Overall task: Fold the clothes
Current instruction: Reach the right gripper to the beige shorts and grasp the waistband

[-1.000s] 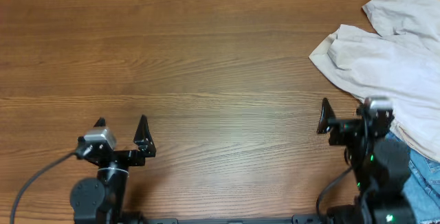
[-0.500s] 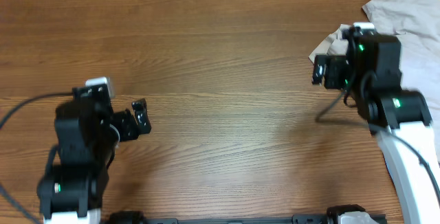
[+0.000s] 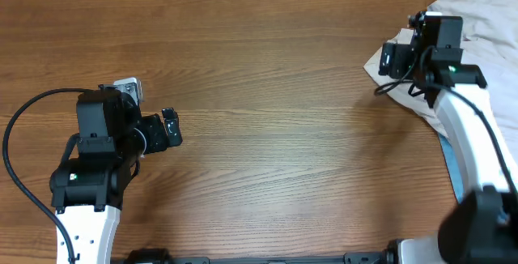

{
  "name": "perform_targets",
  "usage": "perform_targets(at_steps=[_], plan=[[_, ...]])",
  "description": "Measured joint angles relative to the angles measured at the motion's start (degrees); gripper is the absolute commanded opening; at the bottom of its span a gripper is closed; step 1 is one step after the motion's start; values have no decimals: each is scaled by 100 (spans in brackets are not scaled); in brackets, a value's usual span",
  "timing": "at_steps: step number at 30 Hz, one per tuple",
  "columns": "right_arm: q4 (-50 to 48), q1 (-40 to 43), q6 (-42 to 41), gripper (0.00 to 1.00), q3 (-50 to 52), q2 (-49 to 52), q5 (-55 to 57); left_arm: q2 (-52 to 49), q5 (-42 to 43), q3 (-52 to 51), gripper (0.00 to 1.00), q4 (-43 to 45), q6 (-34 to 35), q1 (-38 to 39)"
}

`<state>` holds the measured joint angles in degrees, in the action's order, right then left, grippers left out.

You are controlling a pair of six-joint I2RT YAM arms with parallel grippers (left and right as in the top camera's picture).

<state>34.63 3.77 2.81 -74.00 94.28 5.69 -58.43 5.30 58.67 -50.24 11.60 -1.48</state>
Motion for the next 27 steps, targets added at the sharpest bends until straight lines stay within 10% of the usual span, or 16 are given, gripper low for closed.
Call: perform_targets(at_steps=[19,24,27], plan=[[-807,26,330,92,0,2124,-195,-4,9,0,100,68,4,0],[-938,33,334,79,-15,2275,-212,-4,9,2,99,87,7,0],[-1027,26,315,54,-44,2323,-175,-4,9,2,95,90,9,0]])
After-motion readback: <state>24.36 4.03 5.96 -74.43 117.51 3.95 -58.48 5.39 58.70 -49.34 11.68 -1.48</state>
